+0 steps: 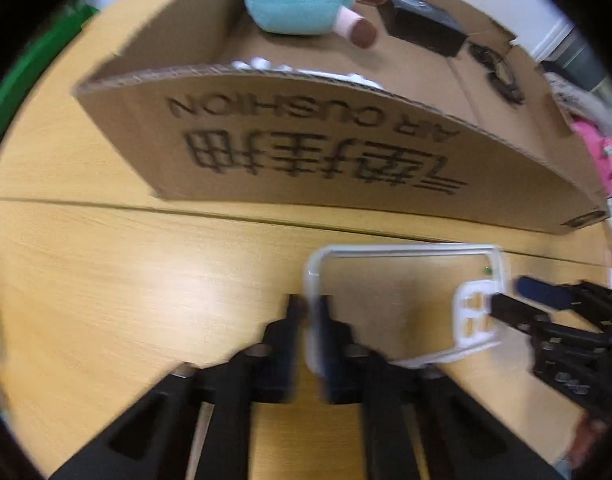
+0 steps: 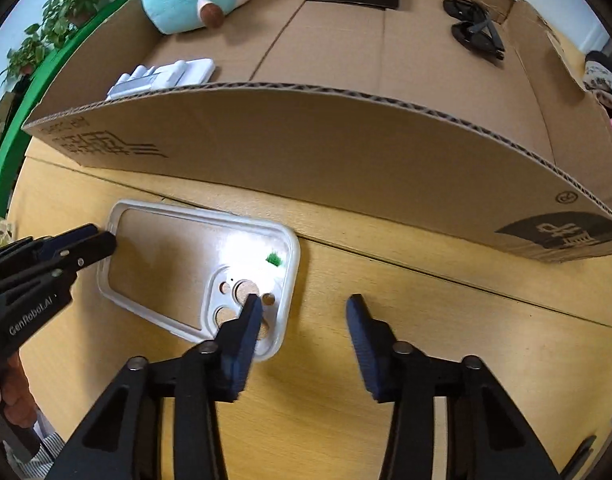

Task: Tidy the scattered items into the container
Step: 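Close the left gripper on the clear phone case rim and lift it, then carry the phone case with the left gripper into the box and release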

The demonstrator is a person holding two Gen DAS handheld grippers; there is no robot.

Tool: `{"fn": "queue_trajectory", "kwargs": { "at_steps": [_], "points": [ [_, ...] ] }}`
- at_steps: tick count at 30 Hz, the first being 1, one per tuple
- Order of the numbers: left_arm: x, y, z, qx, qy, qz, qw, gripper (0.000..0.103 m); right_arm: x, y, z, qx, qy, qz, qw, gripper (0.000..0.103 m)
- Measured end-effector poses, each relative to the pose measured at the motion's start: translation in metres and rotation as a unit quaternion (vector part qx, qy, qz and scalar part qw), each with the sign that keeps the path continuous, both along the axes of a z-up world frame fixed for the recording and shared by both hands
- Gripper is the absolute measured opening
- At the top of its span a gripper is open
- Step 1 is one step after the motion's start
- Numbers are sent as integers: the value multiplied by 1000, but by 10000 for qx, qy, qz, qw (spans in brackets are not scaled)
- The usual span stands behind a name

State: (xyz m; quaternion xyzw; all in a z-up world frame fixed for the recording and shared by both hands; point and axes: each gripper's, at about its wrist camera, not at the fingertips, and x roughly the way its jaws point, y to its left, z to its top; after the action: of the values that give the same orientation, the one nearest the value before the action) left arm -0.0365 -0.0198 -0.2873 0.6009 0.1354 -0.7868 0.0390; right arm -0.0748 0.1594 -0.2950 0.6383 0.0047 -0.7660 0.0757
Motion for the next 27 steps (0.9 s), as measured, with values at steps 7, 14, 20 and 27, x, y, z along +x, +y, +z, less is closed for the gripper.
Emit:
{"fn": "queue_trajectory", "kwargs": {
  "at_steps": [7, 14, 20, 27],
  "points": [
    [4, 8, 7, -97, -45, -129, 9999, 4, 8, -1, 1, -126, -164, 67, 9998, 9],
    [25, 12, 65, -200, 247, -246, 9992, 4, 32, 16, 59, -598, 226, -65, 9979, 8],
    [18, 22, 147, -307, 845, -409, 9951, 4, 34, 21, 149, -713, 1197, -270, 9899, 8],
    [-34, 39, 251, -413, 1902, -654, 9787, 4, 8, 47, 242, -767, 2152, -690, 9711, 7]
  ]
}}
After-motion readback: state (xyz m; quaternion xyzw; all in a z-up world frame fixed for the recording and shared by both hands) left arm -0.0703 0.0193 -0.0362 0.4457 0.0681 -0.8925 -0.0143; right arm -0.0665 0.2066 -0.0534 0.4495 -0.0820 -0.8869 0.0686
